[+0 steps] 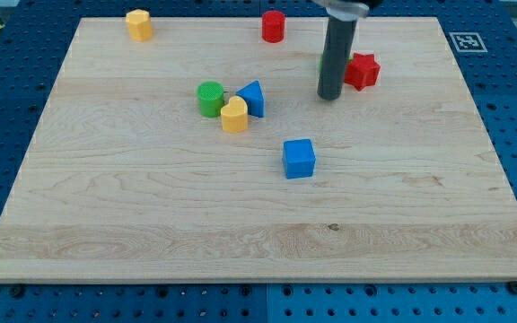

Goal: Push the blue cube below the red star

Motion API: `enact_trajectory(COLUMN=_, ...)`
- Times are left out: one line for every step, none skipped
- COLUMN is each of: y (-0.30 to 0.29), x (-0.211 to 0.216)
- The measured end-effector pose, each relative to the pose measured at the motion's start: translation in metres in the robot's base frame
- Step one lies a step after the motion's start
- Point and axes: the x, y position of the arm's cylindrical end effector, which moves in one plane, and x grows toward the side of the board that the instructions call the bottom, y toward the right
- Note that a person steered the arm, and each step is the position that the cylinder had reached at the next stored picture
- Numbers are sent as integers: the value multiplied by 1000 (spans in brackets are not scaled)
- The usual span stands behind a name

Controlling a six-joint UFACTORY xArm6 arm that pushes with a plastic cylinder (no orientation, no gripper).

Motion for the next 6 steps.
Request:
enact_trajectory(y=-19, x=7)
enact_trajectory(y=-45, x=10)
enact_trajectory(y=-87, x=11)
enact_trajectory(y=-130, x=23)
enact_trajectory(y=-130, x=68)
enact_trajectory(y=-114, x=95)
